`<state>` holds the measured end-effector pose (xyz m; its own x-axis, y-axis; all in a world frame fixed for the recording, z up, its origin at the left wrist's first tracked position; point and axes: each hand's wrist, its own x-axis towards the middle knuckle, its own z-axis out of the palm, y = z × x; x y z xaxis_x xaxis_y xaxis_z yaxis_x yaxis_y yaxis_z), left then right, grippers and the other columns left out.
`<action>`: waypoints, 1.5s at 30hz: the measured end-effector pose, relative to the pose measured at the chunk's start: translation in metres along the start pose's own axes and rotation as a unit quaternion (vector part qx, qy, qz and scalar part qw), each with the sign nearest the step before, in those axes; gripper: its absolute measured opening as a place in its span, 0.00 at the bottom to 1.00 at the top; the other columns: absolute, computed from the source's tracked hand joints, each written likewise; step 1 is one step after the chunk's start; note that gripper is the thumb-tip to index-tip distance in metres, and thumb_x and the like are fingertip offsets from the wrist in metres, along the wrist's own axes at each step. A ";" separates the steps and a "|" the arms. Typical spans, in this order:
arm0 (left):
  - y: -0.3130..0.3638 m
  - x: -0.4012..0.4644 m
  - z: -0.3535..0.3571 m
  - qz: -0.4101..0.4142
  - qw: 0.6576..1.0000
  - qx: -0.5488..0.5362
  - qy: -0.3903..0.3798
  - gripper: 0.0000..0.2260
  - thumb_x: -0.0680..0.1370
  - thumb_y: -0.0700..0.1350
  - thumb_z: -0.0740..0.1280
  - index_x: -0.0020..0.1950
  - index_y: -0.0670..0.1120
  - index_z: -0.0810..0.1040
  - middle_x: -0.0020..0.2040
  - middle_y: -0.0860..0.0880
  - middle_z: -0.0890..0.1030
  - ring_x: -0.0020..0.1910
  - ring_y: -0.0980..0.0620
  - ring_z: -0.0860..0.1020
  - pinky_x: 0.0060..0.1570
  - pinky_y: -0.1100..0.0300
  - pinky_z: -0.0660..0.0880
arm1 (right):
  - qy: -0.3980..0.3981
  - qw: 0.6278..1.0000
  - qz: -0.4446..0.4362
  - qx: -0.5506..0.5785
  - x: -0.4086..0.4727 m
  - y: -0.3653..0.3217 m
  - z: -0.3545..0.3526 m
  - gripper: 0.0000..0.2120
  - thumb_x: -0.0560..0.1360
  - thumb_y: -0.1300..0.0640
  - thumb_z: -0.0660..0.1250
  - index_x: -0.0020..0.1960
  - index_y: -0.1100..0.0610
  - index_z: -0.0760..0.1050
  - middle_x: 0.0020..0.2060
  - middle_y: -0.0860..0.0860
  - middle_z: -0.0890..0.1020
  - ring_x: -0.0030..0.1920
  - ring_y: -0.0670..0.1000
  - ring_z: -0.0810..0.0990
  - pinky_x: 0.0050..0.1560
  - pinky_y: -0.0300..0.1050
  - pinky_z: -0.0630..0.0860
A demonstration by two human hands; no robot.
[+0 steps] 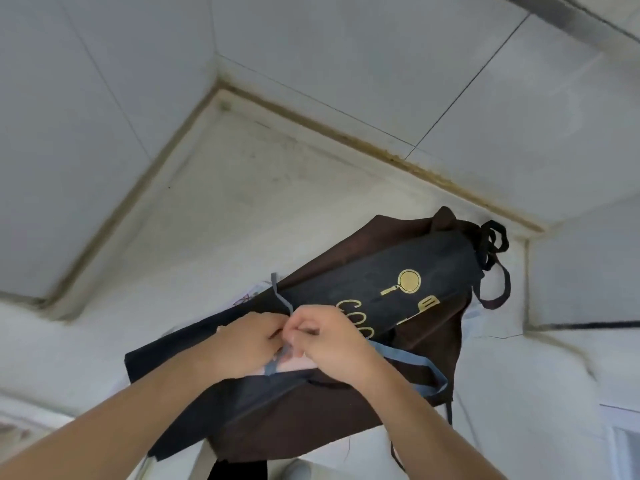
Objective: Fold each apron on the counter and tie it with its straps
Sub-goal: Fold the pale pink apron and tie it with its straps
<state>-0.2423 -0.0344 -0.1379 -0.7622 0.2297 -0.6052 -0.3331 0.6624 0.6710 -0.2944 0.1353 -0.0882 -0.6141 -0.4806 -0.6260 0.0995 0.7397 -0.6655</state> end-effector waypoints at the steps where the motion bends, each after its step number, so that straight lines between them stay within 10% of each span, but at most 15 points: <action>1: 0.000 0.000 -0.001 -0.003 1.000 -0.012 -0.017 0.11 0.87 0.47 0.57 0.52 0.52 0.80 0.49 0.51 0.84 0.49 0.52 0.81 0.56 0.52 0.77 | 0.022 1.000 -0.005 0.010 0.008 -0.006 -0.006 0.08 0.79 0.58 0.66 0.45 0.49 0.82 0.34 0.44 0.84 0.39 0.41 0.82 0.45 0.39 0.77; 7: -0.016 -0.001 0.003 0.005 0.960 -0.278 -0.038 0.12 0.80 0.45 0.63 0.52 0.44 0.86 0.44 0.47 0.85 0.50 0.51 0.81 0.70 0.46 0.72 | 0.073 0.997 -0.021 -0.025 0.046 -0.018 -0.005 0.11 0.77 0.62 0.64 0.44 0.49 0.82 0.35 0.44 0.82 0.37 0.44 0.81 0.38 0.38 0.74; 13: -0.020 0.001 0.007 0.000 0.971 -0.239 0.026 0.14 0.87 0.44 0.61 0.53 0.47 0.87 0.49 0.48 0.88 0.53 0.51 0.85 0.67 0.51 0.76 | 0.023 0.994 -0.027 0.101 0.054 0.000 0.008 0.08 0.80 0.55 0.63 0.55 0.45 0.78 0.46 0.49 0.87 0.50 0.51 0.85 0.57 0.58 0.82; 17: -0.015 0.000 0.003 0.004 0.962 -0.271 0.041 0.15 0.87 0.45 0.61 0.52 0.45 0.87 0.46 0.45 0.88 0.52 0.46 0.85 0.64 0.53 0.78 | 0.031 0.998 -0.035 -0.045 0.044 0.014 0.005 0.11 0.84 0.48 0.59 0.63 0.45 0.75 0.49 0.45 0.84 0.49 0.47 0.82 0.54 0.53 0.79; 23: -0.012 0.001 -0.004 -0.006 0.986 -0.139 0.090 0.19 0.86 0.52 0.63 0.38 0.51 0.84 0.38 0.52 0.84 0.41 0.52 0.81 0.53 0.55 0.75 | 0.097 0.971 -0.084 -0.202 0.029 0.021 0.001 0.08 0.82 0.56 0.62 0.45 0.49 0.76 0.35 0.43 0.76 0.48 0.48 0.73 0.54 0.51 0.73; 27: -0.014 0.000 -0.011 -0.015 0.989 -0.073 0.128 0.18 0.84 0.54 0.67 0.34 0.55 0.82 0.31 0.55 0.80 0.32 0.56 0.75 0.38 0.62 0.70 | 0.084 0.996 -0.005 -0.018 0.009 0.018 0.006 0.12 0.79 0.57 0.68 0.38 0.49 0.80 0.31 0.49 0.82 0.38 0.47 0.78 0.42 0.43 0.73; 30: -0.015 0.000 -0.014 -0.016 0.985 -0.082 0.148 0.15 0.82 0.54 0.70 0.36 0.53 0.84 0.33 0.55 0.83 0.34 0.57 0.78 0.37 0.65 0.71 | 0.048 0.991 0.016 0.122 -0.002 0.015 0.021 0.12 0.78 0.62 0.68 0.38 0.54 0.86 0.35 0.50 0.87 0.41 0.48 0.86 0.51 0.45 0.81; 35: -0.011 -0.001 -0.008 0.007 0.975 -0.173 0.140 0.14 0.82 0.51 0.71 0.36 0.51 0.85 0.34 0.50 0.82 0.34 0.58 0.75 0.41 0.62 0.71 | 0.028 0.957 0.116 0.265 0.002 0.018 0.060 0.06 0.79 0.60 0.71 0.45 0.60 0.84 0.37 0.55 0.88 0.36 0.50 0.86 0.35 0.42 0.80; 40: -0.009 -0.004 -0.005 0.012 0.983 -0.119 0.142 0.15 0.82 0.51 0.71 0.35 0.50 0.84 0.35 0.53 0.84 0.39 0.53 0.81 0.47 0.55 0.76 | 0.217 0.969 0.102 0.061 0.011 0.027 0.082 0.13 0.77 0.51 0.72 0.36 0.55 0.78 0.30 0.51 0.81 0.32 0.49 0.80 0.38 0.51 0.80; 45: -0.014 -0.006 -0.006 0.019 0.982 -0.142 0.120 0.17 0.82 0.51 0.70 0.36 0.46 0.83 0.36 0.46 0.82 0.39 0.44 0.80 0.46 0.53 0.75 | 0.296 0.949 -0.020 -0.104 0.009 0.032 0.096 0.09 0.80 0.51 0.66 0.59 0.48 0.78 0.53 0.44 0.79 0.43 0.51 0.82 0.39 0.51 0.81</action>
<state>-0.2364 -0.0488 -0.1413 -0.8746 0.0531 -0.4819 -0.4177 0.4223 0.8045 -0.2220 0.1098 -0.1542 -0.9524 -0.2071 -0.2237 -0.0519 0.8333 -0.5503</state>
